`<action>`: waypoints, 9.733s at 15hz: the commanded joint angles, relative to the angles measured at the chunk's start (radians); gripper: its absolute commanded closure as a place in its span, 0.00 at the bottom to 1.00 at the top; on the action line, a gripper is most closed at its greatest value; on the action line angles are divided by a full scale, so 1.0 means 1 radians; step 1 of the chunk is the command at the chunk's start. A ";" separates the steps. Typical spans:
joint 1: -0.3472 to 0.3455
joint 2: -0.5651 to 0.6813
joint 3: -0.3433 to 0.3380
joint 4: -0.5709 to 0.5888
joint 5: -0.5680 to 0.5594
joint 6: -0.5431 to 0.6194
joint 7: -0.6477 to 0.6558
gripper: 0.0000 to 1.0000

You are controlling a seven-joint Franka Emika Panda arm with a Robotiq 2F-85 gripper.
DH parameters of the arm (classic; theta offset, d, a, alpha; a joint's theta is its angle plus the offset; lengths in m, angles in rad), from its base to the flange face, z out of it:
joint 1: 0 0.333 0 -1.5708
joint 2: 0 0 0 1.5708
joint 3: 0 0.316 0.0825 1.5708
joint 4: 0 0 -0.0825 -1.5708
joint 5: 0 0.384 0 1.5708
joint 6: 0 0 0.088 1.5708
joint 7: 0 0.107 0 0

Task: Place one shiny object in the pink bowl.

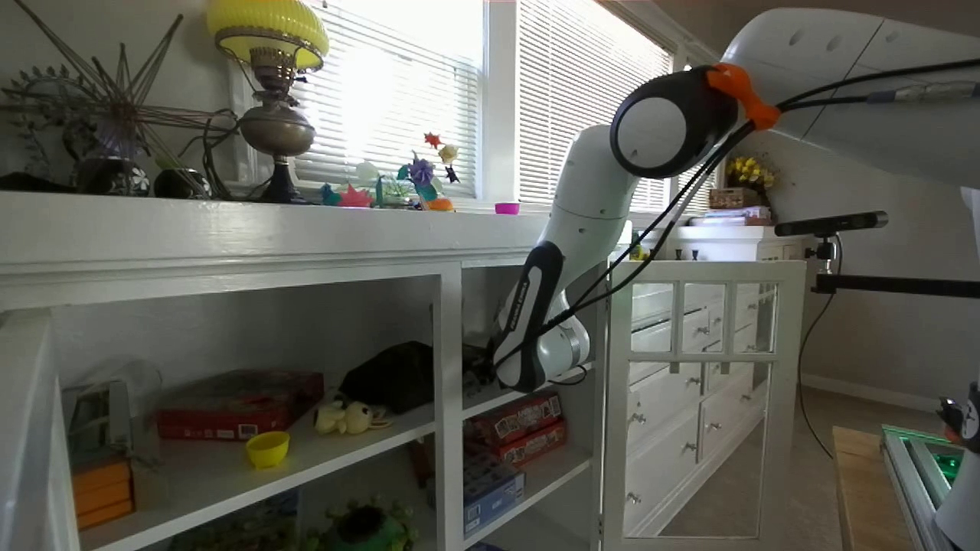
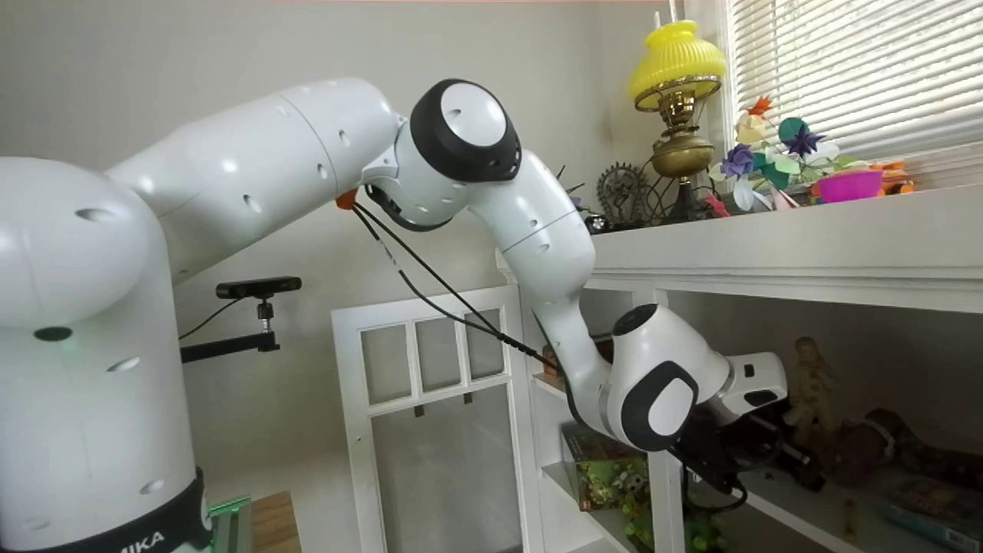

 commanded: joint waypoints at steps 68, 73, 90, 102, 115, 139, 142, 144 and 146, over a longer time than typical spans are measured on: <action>-0.098 -1.231 0.217 -0.460 -0.250 -1.192 -0.384 0.94; -0.109 -1.221 0.222 -0.375 -0.195 -1.251 -0.372 0.94; -0.231 -1.136 0.193 -0.161 -0.229 -1.195 -0.084 0.94; -0.269 -0.976 0.151 -0.028 -0.293 -1.059 0.098 0.94; -0.253 -0.840 0.099 0.085 -0.394 -0.992 0.224 0.94; -0.251 -0.775 0.120 0.172 -0.317 -1.031 0.152 0.53; -0.252 -0.778 0.121 0.172 -0.318 -1.035 0.151 0.44; -0.252 -0.781 0.119 0.173 -0.319 -1.035 0.155 0.30; -0.252 -0.784 0.118 0.173 -0.320 -1.033 0.156 0.16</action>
